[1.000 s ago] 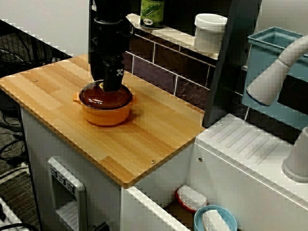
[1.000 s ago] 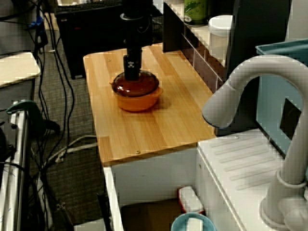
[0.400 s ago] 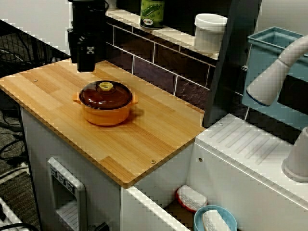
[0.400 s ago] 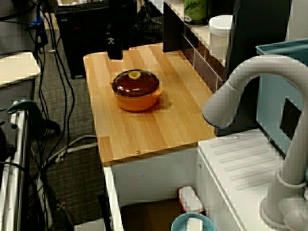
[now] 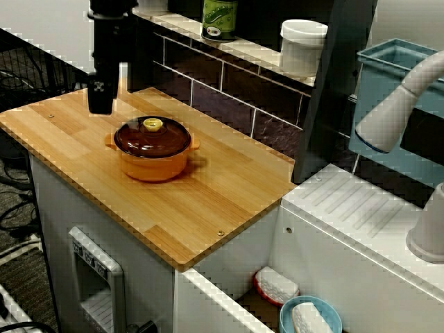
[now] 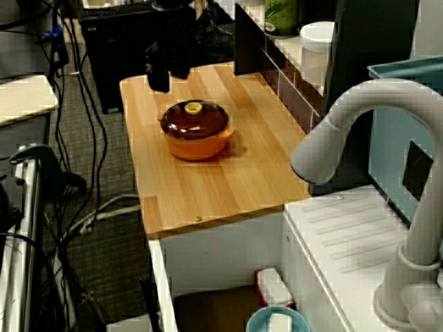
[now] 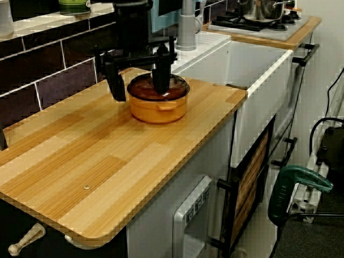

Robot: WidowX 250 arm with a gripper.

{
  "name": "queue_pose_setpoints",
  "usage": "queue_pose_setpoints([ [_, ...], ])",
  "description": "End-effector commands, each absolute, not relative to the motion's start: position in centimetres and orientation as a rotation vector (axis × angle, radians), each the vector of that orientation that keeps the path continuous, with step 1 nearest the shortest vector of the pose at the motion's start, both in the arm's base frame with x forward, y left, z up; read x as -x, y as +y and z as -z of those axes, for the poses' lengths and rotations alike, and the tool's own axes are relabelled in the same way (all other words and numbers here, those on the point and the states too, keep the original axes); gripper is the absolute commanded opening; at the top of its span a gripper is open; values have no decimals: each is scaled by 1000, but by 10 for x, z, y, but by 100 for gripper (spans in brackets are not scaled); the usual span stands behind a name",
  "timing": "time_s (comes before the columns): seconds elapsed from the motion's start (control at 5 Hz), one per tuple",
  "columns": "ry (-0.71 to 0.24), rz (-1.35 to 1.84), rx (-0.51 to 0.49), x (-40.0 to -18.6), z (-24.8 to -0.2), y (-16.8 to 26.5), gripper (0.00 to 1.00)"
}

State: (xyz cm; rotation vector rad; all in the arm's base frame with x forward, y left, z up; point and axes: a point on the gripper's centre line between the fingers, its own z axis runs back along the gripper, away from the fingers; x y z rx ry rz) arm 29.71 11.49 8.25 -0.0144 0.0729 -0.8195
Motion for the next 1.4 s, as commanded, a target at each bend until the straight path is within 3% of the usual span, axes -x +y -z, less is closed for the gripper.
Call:
queue_pose_setpoints([
  [0.0, 31, 1029, -63, -312, -77, 134, 100],
  [0.4, 43, 1040, -57, -322, -74, 142, 100],
  [0.6, 49, 1018, -59, -326, -71, 143, 91],
  [0.8, 60, 1016, -54, -330, -69, 143, 0],
  [1.2, 59, 1013, -48, -331, -72, 143, 0],
])
